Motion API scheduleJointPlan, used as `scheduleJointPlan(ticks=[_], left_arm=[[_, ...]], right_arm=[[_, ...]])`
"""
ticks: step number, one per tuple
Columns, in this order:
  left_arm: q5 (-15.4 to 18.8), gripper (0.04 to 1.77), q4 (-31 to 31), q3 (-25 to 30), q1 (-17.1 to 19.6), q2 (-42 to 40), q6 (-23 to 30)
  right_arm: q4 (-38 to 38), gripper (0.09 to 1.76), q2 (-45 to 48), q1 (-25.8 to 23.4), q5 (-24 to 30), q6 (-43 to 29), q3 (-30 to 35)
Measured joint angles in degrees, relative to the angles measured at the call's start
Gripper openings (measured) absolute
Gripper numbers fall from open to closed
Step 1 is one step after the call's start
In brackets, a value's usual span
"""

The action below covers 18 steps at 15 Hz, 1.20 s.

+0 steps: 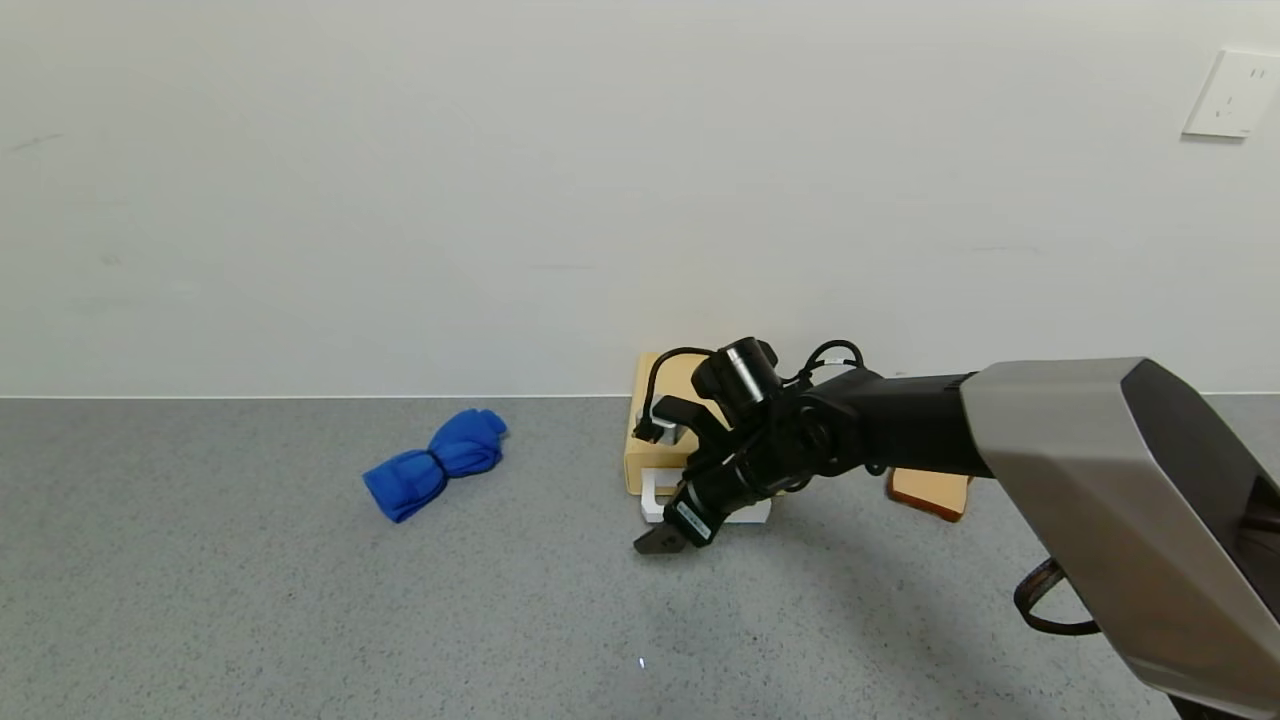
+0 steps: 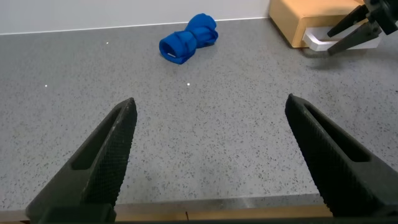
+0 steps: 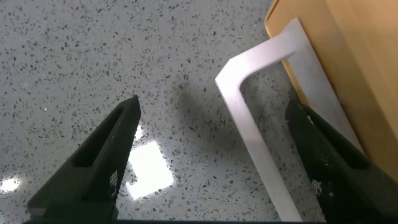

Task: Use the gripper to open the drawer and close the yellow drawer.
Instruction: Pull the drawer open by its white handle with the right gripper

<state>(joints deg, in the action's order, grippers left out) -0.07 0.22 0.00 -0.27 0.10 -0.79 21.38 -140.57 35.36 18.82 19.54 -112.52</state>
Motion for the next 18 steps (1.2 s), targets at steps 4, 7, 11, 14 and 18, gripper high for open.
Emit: scheduleJointPlan(ticks=[4, 7, 11, 14, 18], left_arm=[[0.0, 1.72, 0.0, 0.0, 0.0, 0.0, 0.0], [0.0, 1.72, -0.1, 0.0, 0.0, 0.0, 0.0], [0.0, 1.72, -0.1, 0.0, 0.0, 0.0, -0.1], [0.0, 1.72, -0.1, 0.0, 0.0, 0.0, -0.1], [0.0, 1.72, -0.1, 0.0, 0.0, 0.0, -0.2]], right_arm=[[-0.4, 1.71, -0.8, 0.0, 0.0, 0.1, -0.2], [-0.7, 1.71, -1.3, 0.0, 0.0, 0.3, -0.2], [-0.7, 1.71, -2.0, 0.0, 0.1, 0.5, -0.3], [-0.2, 1.71, -2.1, 0.2, 0.2, 0.5, -0.3], [1.4, 1.71, -2.2, 0.8, 0.4, 0.3, -0.2]])
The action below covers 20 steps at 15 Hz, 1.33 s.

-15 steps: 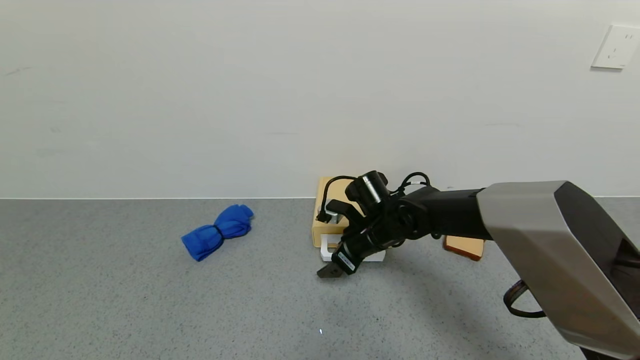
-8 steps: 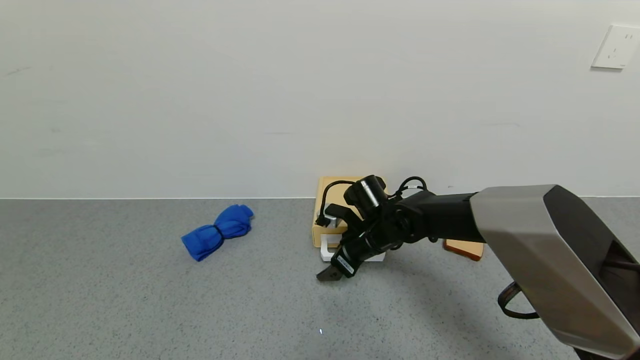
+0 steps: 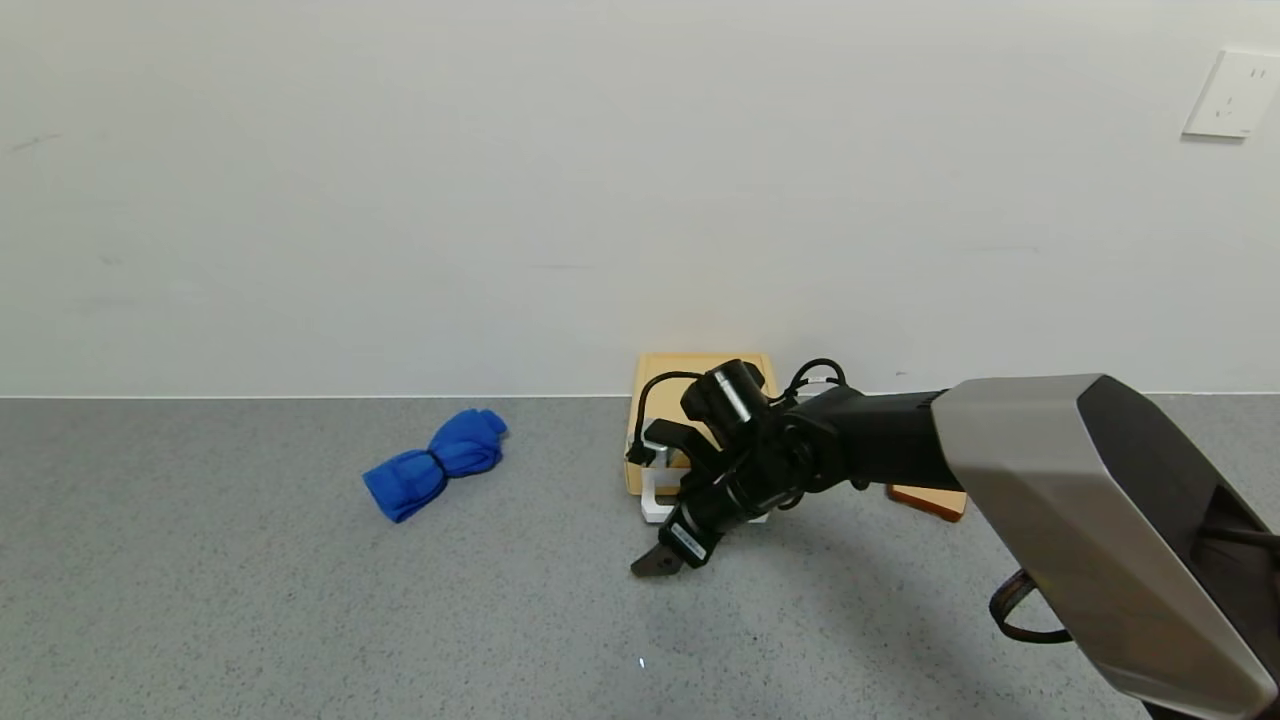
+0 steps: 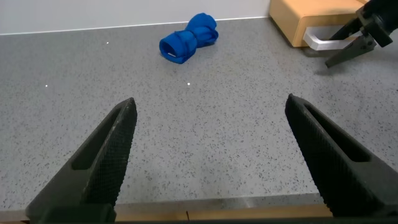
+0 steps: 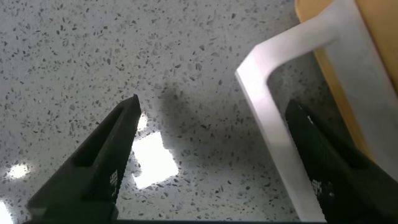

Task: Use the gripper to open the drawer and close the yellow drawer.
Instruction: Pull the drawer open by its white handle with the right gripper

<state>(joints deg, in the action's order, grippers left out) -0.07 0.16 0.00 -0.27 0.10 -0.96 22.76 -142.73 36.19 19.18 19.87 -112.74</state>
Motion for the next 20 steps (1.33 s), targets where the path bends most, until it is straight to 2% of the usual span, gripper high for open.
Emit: scheduleJointPlan(ticks=[12, 20], left_arm=[[0.0, 1.72, 0.0, 0.0, 0.0, 0.0, 0.0], [0.0, 1.72, 0.0, 0.0, 0.0, 0.0, 0.0]], right_arm=[[7.7, 1.71, 1.3, 1.8, 0.0, -0.9, 0.7], [8.2, 1.71, 3.9, 3.9, 0.0, -3.3, 5.3]])
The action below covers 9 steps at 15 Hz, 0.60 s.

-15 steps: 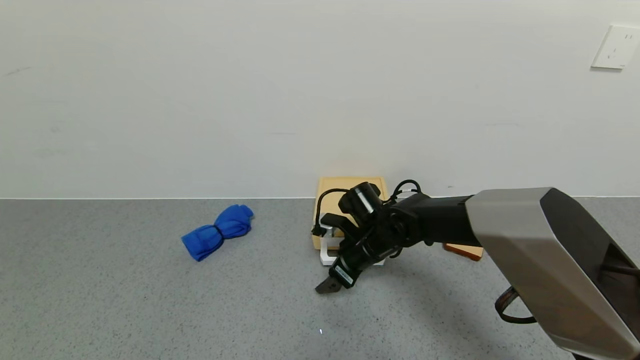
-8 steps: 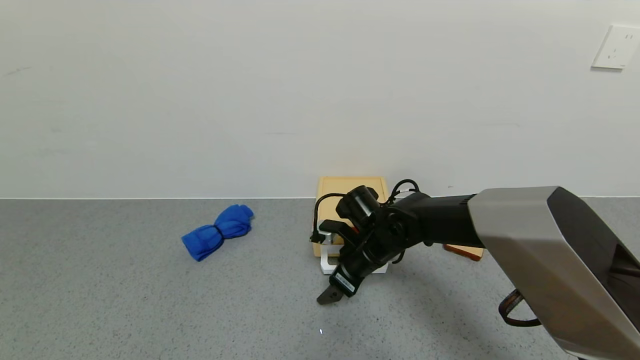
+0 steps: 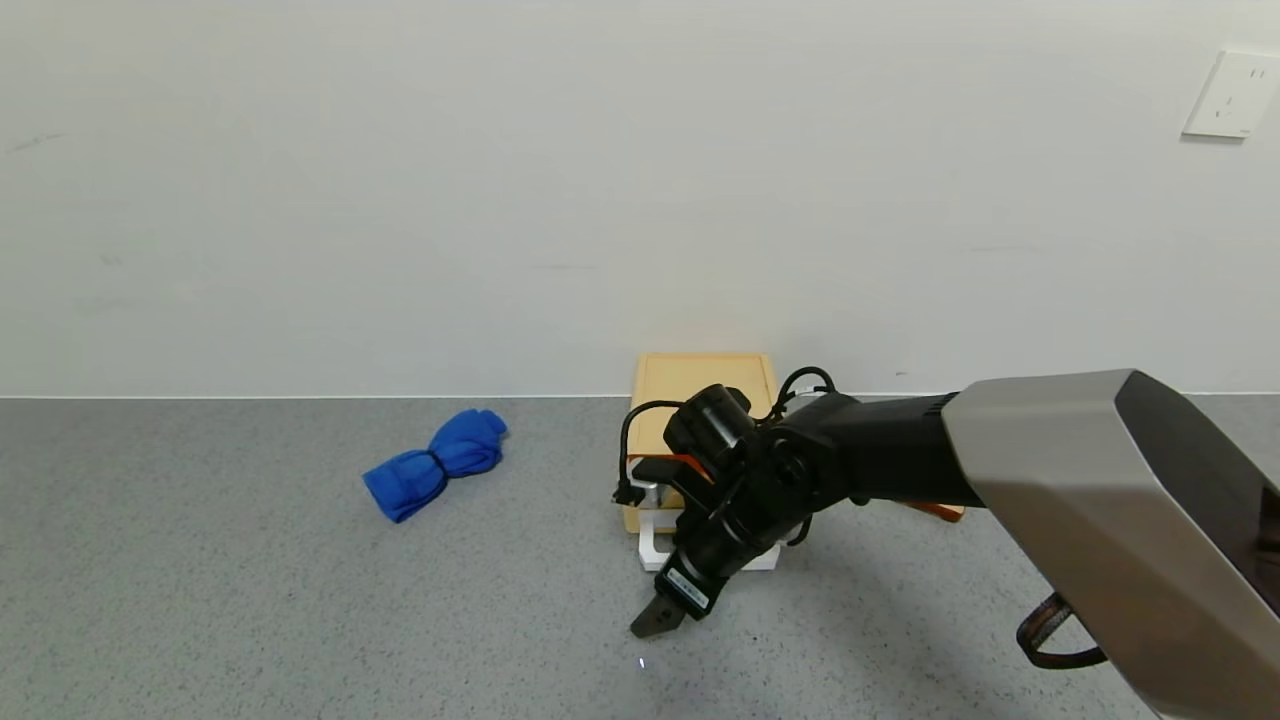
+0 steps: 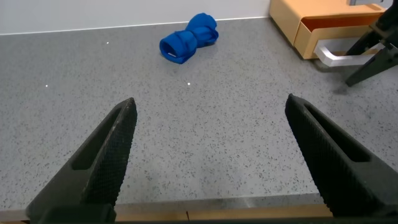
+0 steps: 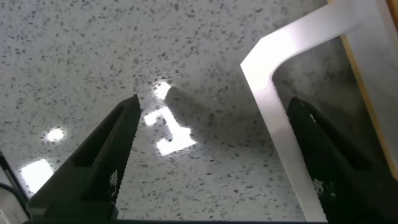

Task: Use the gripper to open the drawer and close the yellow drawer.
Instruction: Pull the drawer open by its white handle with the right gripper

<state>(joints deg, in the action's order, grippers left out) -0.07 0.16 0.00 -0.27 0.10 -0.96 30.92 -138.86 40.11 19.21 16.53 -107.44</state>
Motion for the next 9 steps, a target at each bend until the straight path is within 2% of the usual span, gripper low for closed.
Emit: scheduleJointPlan(ticks=[9], left_arm=[[0.0, 1.72, -0.1, 0.0, 0.0, 0.0, 0.1]], right_arm=[[-0.3, 1.71, 2.5, 2.3, -0.2, -3.7, 5.1]])
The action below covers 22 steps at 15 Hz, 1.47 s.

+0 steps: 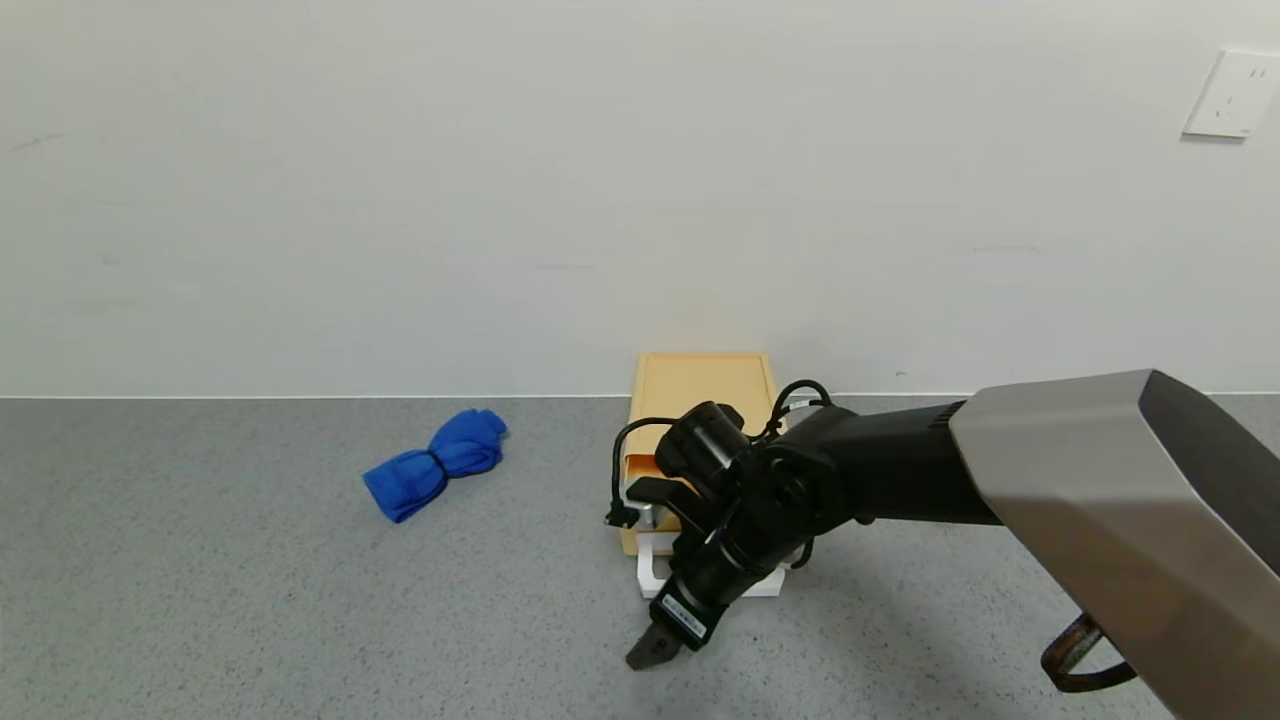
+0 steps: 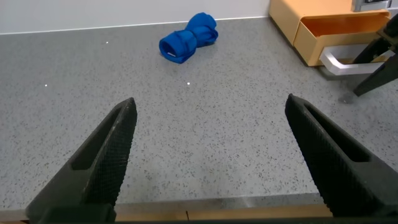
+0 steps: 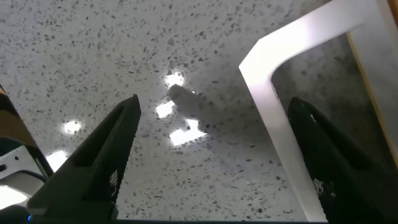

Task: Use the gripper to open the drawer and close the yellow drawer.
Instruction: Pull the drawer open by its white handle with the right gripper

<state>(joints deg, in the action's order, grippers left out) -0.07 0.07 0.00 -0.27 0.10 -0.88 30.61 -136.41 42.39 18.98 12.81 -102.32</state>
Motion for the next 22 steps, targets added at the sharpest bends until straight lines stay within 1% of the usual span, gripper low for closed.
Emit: scheduleJointPlan(ticks=[9, 11, 22], left_arm=[[0.0, 1.72, 0.0, 0.0, 0.0, 0.0, -0.1], [0.0, 1.72, 0.0, 0.0, 0.0, 0.0, -0.1], [0.0, 1.72, 0.0, 0.0, 0.0, 0.0, -0.1]], right_arm=[[-0.4, 1.71, 2.6, 1.3, 0.0, -1.3, 5.0], [-0.3, 1.71, 2.9, 1.7, 0.0, -2.6, 5.5], [-0.2, 1.71, 3.4, 3.1, 0.0, -4.5, 6.6]])
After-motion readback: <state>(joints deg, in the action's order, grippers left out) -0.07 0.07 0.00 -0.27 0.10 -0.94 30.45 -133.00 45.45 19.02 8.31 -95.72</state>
